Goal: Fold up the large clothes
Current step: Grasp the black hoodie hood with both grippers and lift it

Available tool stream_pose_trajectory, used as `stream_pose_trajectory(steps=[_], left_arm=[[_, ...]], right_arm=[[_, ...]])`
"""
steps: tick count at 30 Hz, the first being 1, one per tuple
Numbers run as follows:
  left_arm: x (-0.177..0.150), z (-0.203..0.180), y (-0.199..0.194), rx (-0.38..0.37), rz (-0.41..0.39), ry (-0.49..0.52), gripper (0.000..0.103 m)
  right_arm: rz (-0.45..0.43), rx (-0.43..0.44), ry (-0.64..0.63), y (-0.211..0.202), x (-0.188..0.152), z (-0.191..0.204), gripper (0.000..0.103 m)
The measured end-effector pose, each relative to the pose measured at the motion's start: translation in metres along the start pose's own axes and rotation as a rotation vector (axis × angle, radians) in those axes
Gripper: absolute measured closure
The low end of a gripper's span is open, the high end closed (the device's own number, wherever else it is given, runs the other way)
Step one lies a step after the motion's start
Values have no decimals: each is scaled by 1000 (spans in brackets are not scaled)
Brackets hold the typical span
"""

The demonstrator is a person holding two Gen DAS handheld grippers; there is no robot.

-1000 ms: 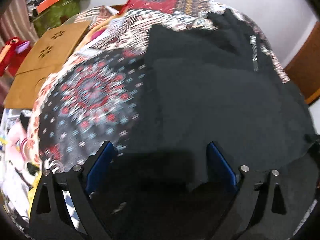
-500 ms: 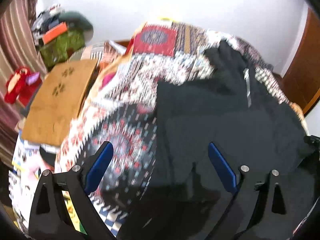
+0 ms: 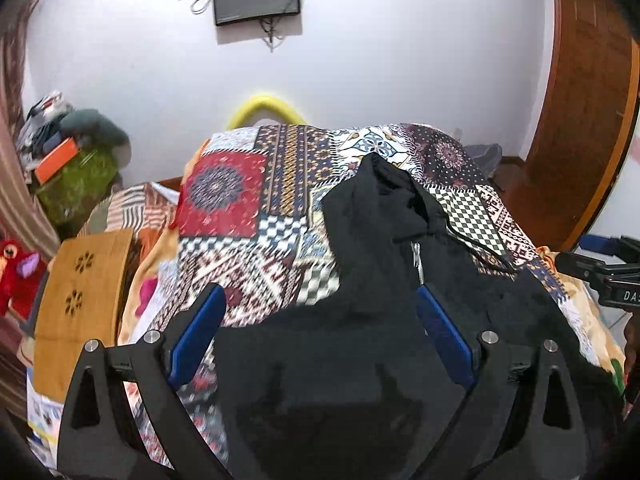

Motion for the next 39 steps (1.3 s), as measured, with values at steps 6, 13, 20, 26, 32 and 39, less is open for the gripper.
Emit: stream_pose_trajectory(steps=[6,13,20,26,32,39], left_arm=[[41,-18,60,-73,46,-15,7],[65,-22,149,-159,162,-87,19],[48,-27,238,-142,292,-141,44],[34,-24,251,-109,247,-141,55],[35,-23,238,-74,243,-132,86],[38,-24,167,-63,171,-90,91]], right_arm=[[61,65,114,52,32,-8,16],[118,101,245,122,54,-30,16],[183,63,324,186,60,-34,23],[267,117,413,222,37,-56,72],[210,96,324,181,45,-45,88],[120,154,239,93,38,-22,90]])
Point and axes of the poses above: each gripper's, at about its wrist camera, not at the fingertips, and y roughly the way its jaws point, z to its left, x to its top, the point moved 1 cm from there along y, roughly the way its jaws point, and after that the axes turned 8 degrees about y, right-handed, at the moved point
